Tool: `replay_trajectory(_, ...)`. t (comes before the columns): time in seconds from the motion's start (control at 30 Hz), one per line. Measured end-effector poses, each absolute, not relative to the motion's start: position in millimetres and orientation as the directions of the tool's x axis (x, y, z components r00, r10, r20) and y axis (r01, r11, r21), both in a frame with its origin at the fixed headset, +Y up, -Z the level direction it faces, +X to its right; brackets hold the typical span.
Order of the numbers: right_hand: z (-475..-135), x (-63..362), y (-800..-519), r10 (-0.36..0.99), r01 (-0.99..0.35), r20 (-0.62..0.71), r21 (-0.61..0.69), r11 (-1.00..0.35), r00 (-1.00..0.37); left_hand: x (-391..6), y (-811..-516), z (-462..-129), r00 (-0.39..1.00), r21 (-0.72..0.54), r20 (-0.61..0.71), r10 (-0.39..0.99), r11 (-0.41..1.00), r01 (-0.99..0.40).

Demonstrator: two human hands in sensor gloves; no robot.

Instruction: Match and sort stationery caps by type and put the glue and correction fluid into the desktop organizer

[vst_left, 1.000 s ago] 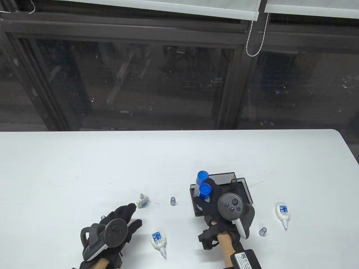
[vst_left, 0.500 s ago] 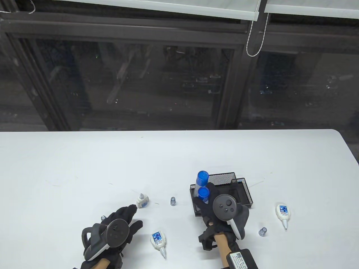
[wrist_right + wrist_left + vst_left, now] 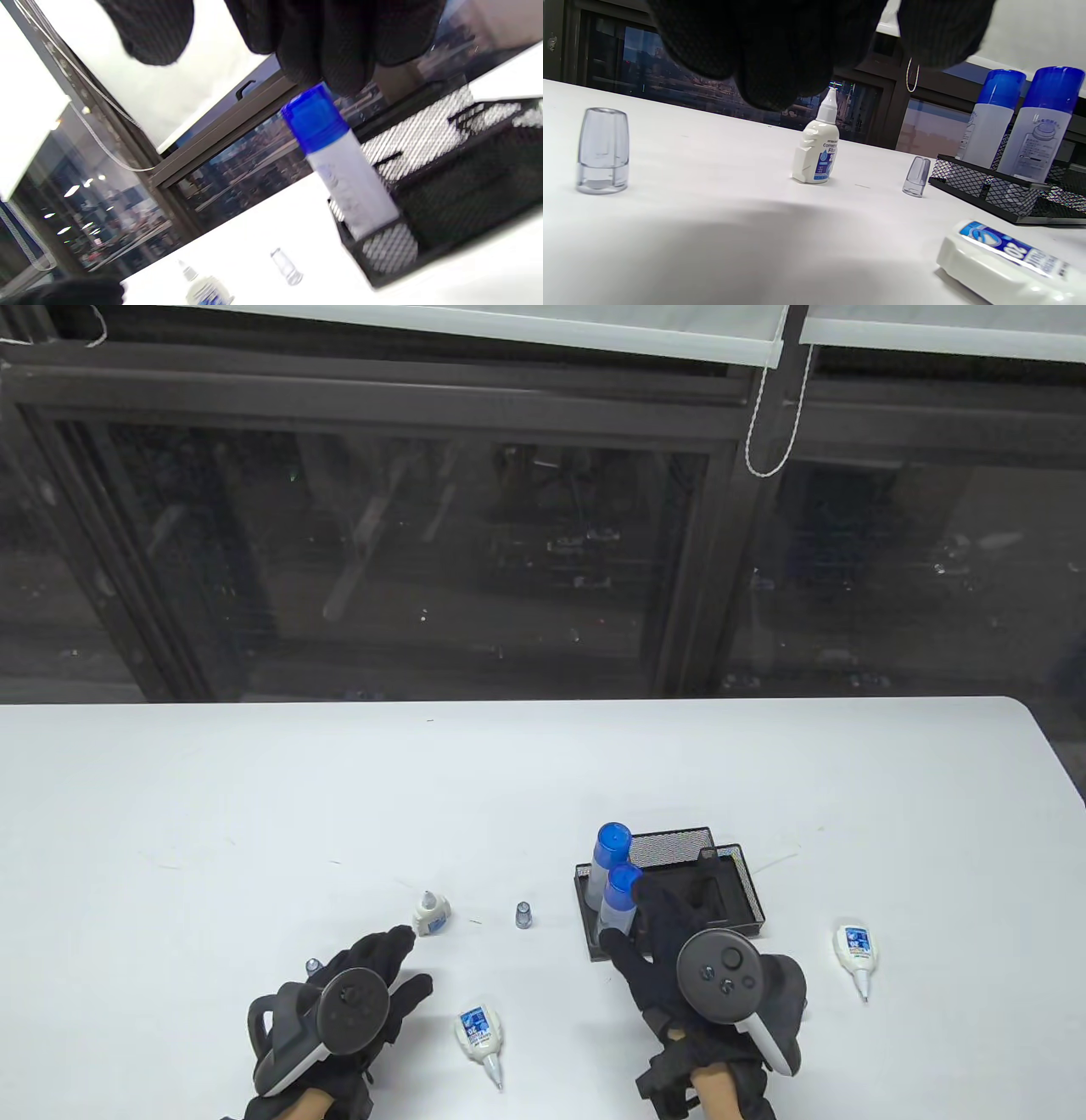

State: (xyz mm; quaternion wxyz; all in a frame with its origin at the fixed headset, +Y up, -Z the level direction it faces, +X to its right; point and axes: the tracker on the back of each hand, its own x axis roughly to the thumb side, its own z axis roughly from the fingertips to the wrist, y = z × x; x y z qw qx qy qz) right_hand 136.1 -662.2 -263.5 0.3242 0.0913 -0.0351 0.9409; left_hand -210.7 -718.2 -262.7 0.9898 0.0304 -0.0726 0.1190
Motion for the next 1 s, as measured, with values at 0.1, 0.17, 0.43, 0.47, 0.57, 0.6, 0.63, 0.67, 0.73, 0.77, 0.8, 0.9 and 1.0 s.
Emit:
replay_trajectory(0.1, -252.4, 140.6, -687.1, 0.552, -0.560, 0.198, 0.014, -0.828, -0.810, -210.7, -719.1, -262.5, 0.960, 0.035, 0.149, 0.236, 0.969, -0.244)
replay_trajectory(0.17, -250.0, 146.9, -703.3, 0.526, -0.538, 0.168, -0.034, -0.842, -0.834, -210.3, -720.3, -263.1, 0.957, 0.021, 0.147, 0.252, 0.966, -0.257)
replay_trajectory(0.43, -250.2, 156.6, -713.1, 0.585, -0.596, 0.170, -0.020, -0.803, -0.793, -206.8, -724.5, -311.7, 0.863, -0.077, -0.006, 0.506, 0.860, -0.504)
replay_trajectory(0.47, -249.5, 156.8, -712.7, 0.586, -0.598, 0.173, -0.020, -0.801, -0.791, -205.5, -726.7, -319.5, 0.863, -0.095, -0.037, 0.504, 0.858, -0.505)
replay_trajectory(0.57, -246.9, 158.7, -711.7, 0.604, -0.614, 0.168, -0.014, -0.789, -0.779, -201.0, -743.2, -344.5, 0.836, -0.186, -0.142, 0.530, 0.815, -0.548)
replay_trajectory(0.6, -246.7, 159.2, -711.8, 0.606, -0.616, 0.166, -0.015, -0.788, -0.778, -199.3, -747.4, -348.3, 0.831, -0.205, -0.164, 0.532, 0.805, -0.556)
replay_trajectory(0.63, -246.8, 160.0, -712.2, 0.609, -0.619, 0.164, -0.015, -0.785, -0.776, -197.1, -750.9, -351.6, 0.841, -0.215, -0.168, 0.514, 0.814, -0.540)
replay_trajectory(0.67, -247.0, 160.8, -712.6, 0.612, -0.622, 0.160, -0.014, -0.783, -0.775, -196.0, -753.5, -353.6, 0.852, -0.205, -0.180, 0.492, 0.828, -0.522)
replay_trajectory(0.73, -247.8, 162.6, -713.5, 0.624, -0.633, 0.154, -0.013, -0.774, -0.766, -193.9, -760.4, -358.6, 0.870, -0.180, -0.206, 0.448, 0.856, -0.484)
replay_trajectory(0.77, -248.1, 163.0, -713.6, 0.627, -0.636, 0.153, -0.011, -0.772, -0.764, -193.4, -761.3, -359.6, 0.869, -0.175, -0.215, 0.445, 0.858, -0.483)
replay_trajectory(0.8, -248.3, 163.2, -713.7, 0.630, -0.638, 0.154, -0.008, -0.770, -0.761, -192.7, -761.7, -361.1, 0.867, -0.149, -0.222, 0.446, 0.863, -0.482)
replay_trajectory(0.9, -247.8, 163.0, -713.6, 0.632, -0.641, 0.159, -0.009, -0.768, -0.759, -191.0, -762.7, -364.3, 0.862, -0.144, -0.237, 0.448, 0.861, -0.487)
replay_trajectory(1.0, -247.5, 162.7, -713.2, 0.628, -0.638, 0.163, -0.010, -0.770, -0.761, -189.1, -760.3, -364.8, 0.880, -0.138, -0.215, 0.423, 0.879, -0.456)
